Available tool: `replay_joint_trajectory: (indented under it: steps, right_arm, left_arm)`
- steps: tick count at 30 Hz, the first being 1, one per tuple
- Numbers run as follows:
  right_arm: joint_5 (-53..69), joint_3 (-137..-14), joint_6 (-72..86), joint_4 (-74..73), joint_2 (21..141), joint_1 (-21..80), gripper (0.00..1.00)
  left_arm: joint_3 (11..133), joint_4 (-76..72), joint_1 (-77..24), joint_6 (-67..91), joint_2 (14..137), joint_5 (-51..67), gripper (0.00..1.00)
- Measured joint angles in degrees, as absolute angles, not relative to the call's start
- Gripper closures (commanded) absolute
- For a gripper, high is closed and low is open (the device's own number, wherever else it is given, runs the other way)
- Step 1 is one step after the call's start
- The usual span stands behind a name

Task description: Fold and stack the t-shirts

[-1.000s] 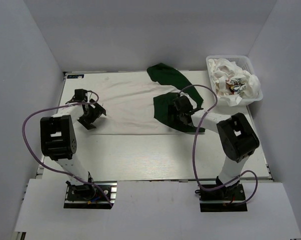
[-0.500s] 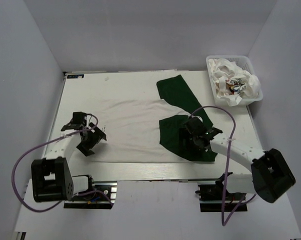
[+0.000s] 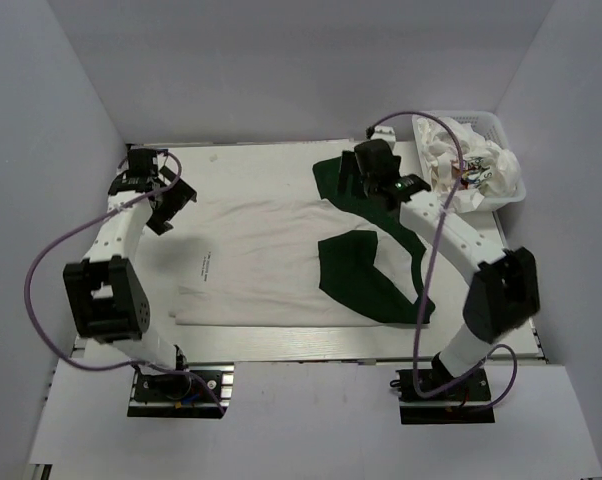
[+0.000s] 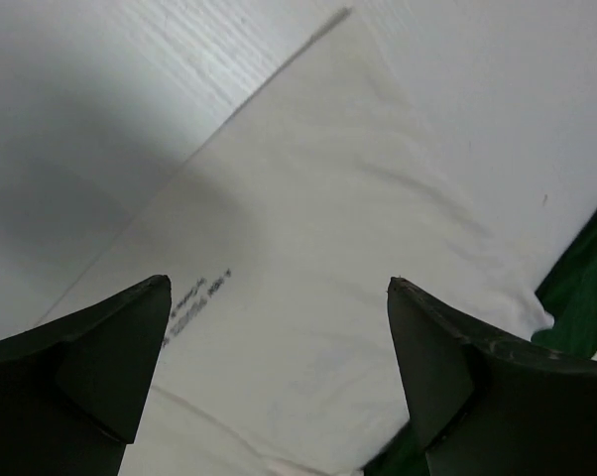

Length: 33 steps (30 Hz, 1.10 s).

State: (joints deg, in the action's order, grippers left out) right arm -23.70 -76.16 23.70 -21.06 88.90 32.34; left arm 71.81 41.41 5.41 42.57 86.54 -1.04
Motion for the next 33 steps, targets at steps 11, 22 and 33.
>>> replay_joint_trajectory:
  steps: [11,22,33]
  right_arm:
    - [-22.4,-114.1,12.9,-22.3,123.1,23.1,0.10]
    - [-17.4,-122.1,6.8,-14.9,138.6,18.9,0.10]
    - [-15.7,-129.7,5.4,-5.1,148.7,16.3,0.10]
  left_arm:
    - [97.0,41.2,6.5,39.8,119.5,-2.6,0.00]
    - [108.9,39.6,5.5,36.0,132.3,-2.1,0.36]
    - [108.2,35.7,4.2,33.2,133.1,1.3,0.55]
